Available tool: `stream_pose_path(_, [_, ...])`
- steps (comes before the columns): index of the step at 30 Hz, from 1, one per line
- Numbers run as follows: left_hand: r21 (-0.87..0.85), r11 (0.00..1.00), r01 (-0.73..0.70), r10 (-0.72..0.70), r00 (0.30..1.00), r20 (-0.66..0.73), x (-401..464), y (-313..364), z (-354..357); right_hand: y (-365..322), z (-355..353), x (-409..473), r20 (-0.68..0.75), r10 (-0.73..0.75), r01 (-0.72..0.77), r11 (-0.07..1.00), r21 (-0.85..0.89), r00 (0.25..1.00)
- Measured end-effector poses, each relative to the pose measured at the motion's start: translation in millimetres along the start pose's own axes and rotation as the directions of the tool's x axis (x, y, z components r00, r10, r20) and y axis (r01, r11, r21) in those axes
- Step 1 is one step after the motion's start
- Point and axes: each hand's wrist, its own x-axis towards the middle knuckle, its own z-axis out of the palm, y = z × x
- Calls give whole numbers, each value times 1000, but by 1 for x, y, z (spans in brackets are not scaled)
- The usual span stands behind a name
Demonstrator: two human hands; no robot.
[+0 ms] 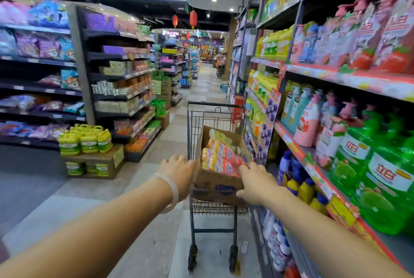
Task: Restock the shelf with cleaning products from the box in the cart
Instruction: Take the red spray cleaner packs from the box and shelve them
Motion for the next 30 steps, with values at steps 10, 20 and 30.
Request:
stream_pose_path(10, [20, 994, -106, 105, 994, 24, 211, -77, 34, -33, 22, 211, 77, 31, -34, 999, 31, 997])
stream_pose_path(20, [-24, 973, -229, 231, 968, 101, 408, -96, 75, 2, 48, 371, 150, 146, -153, 988, 36, 978])
stream_pose_path(30, [8, 958, -287, 277, 930, 242, 601, -61, 122, 75, 77, 553, 251, 197, -238, 960, 149, 948])
